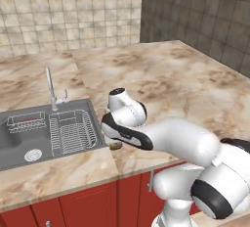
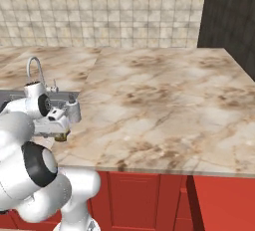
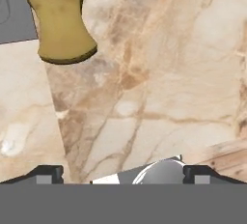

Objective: Restock the sink supplies by placing the sponge and soap dispenser on the counter and next to the sink. Make sure the soap dispenser is upright.

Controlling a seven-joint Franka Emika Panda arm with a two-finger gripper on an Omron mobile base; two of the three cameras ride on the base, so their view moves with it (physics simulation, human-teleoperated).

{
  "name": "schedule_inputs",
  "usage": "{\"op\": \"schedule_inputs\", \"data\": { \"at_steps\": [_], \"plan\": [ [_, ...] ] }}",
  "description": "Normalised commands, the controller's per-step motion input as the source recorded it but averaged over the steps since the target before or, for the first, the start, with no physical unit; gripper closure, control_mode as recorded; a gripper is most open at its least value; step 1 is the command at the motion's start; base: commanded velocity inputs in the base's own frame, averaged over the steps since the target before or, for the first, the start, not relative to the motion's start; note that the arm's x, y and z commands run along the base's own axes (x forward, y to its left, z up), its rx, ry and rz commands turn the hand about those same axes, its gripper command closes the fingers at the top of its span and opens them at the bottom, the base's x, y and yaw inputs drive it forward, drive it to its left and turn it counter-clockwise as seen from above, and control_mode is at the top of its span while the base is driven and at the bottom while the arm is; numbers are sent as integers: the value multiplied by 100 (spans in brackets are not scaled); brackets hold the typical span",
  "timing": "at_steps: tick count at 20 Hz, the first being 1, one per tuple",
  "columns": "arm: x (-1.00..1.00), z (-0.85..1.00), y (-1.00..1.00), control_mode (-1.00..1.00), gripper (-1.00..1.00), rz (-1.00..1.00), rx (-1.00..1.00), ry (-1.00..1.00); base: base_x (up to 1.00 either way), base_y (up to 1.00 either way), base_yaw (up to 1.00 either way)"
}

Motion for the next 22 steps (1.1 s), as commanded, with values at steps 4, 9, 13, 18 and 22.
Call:
{"op": "schedule_inputs", "data": {
  "at_steps": [4,9,13,18,22],
  "plan": [
    [-66,-3,-100,-100,-100,0,0,-9,0,0,0],
    [-55,-1,-100,-100,-100,0,0,-5,0,0,0],
    [-64,17,-100,-100,-100,0,-1,-10,0,0,0],
    [-47,64,-94,-100,-100,-1,1,-17,0,0,0],
    [-40,88,-83,-100,-100,-4,2,-19,0,0,0]
  ]
}}
